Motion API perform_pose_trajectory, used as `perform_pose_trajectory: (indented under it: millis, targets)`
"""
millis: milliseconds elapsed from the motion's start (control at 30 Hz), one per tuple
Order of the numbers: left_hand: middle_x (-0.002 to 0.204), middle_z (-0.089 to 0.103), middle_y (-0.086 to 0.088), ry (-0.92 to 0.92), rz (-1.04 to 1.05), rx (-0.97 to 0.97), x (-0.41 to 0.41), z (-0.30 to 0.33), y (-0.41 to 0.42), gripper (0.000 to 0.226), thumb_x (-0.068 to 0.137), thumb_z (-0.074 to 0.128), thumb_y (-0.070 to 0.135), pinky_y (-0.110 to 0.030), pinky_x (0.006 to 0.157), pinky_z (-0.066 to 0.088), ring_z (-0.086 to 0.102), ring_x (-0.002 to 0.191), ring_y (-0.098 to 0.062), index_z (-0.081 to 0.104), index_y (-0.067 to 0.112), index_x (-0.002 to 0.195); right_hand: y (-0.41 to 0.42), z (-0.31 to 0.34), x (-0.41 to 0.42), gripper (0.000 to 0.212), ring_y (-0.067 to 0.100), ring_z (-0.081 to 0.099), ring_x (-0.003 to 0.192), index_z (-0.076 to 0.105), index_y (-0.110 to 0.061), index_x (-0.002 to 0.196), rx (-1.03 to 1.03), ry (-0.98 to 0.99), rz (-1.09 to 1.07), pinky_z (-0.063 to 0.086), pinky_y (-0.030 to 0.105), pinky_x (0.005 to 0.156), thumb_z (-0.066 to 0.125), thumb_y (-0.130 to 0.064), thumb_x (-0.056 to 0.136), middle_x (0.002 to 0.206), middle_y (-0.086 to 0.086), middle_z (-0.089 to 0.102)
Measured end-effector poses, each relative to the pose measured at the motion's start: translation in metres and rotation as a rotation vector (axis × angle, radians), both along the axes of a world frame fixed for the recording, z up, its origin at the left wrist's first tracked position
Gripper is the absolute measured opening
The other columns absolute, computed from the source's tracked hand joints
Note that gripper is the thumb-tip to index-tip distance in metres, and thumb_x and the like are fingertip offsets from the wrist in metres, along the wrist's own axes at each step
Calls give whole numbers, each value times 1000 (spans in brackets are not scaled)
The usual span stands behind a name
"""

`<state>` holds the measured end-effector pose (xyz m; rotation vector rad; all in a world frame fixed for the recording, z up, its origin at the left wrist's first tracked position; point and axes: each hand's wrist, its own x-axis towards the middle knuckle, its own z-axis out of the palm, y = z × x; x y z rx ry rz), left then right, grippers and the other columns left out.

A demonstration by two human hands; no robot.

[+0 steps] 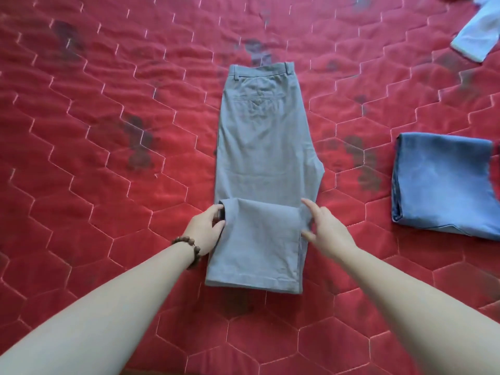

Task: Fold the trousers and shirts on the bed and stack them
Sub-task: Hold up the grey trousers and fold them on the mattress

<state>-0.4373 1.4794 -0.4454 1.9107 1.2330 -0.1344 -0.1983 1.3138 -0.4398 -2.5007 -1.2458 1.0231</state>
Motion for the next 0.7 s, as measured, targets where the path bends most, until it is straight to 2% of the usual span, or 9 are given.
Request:
perform_pose_trajectory:
  millis: [167,233,333,400,467,533,567,633,700]
  targets:
    - [145,44,-4,-42,-277,243,-3,-14,15,54,86,49,0,-37,104,39,44,130,-23,44,17,138,9,-7,7,88,34,57,119,54,-25,136,310,-439,553,47,49,97,76,-1,55,133,16,57]
    - [152,36,-5,-19,-410,360,-5,-20,21,59,84,51,-6,-43,108,36,38,136,-24,44,12,140,12,-8,7,90,31,55,124,56,-26,134,356,-433,753,46,53,99,76,1,51,136,11,56]
    - [146,46,-9,-118,-528,366,-5,-27,32,66,75,52,-16,-43,108,38,47,131,-28,49,6,137,18,-12,9,81,27,57,122,62,-27,128,325,-345,902,47,50,98,77,-3,52,133,6,59]
    - [136,56,-9,-158,-535,321,-4,-28,40,66,73,52,-14,-38,103,41,55,119,-30,49,6,136,24,-13,12,65,27,59,120,68,-24,120,299,-180,807,47,46,100,72,1,60,129,6,63]
    - [119,64,-6,-176,-495,310,-2,-28,46,56,76,59,-6,-31,90,42,62,101,-29,49,10,129,35,-9,12,46,19,62,109,73,-18,109,239,90,516,48,37,98,59,5,72,115,7,69]
    - [110,67,3,-204,-343,229,6,-29,53,48,81,63,3,-25,75,42,64,79,-13,45,14,124,57,-7,11,26,13,58,83,70,-18,82,205,281,93,50,34,78,53,2,83,82,-1,69]
    - [107,68,8,-214,-233,156,13,-28,57,47,82,63,5,-22,71,43,63,74,-4,43,16,123,70,-8,13,28,12,54,75,64,-20,70,214,293,-81,46,33,69,52,0,86,70,-6,63]
    - [96,70,9,-219,-20,-33,25,-27,67,44,83,60,2,-21,76,49,66,83,-5,45,19,121,94,-12,20,35,14,47,62,50,-19,58,131,259,-326,39,32,63,50,-9,92,58,-4,51]
    - [88,69,5,-205,99,-194,36,-25,78,38,83,57,-1,-33,84,54,68,88,-15,52,26,110,111,-16,29,38,20,44,56,43,-14,58,-23,278,-505,39,33,59,46,-20,95,55,4,46]
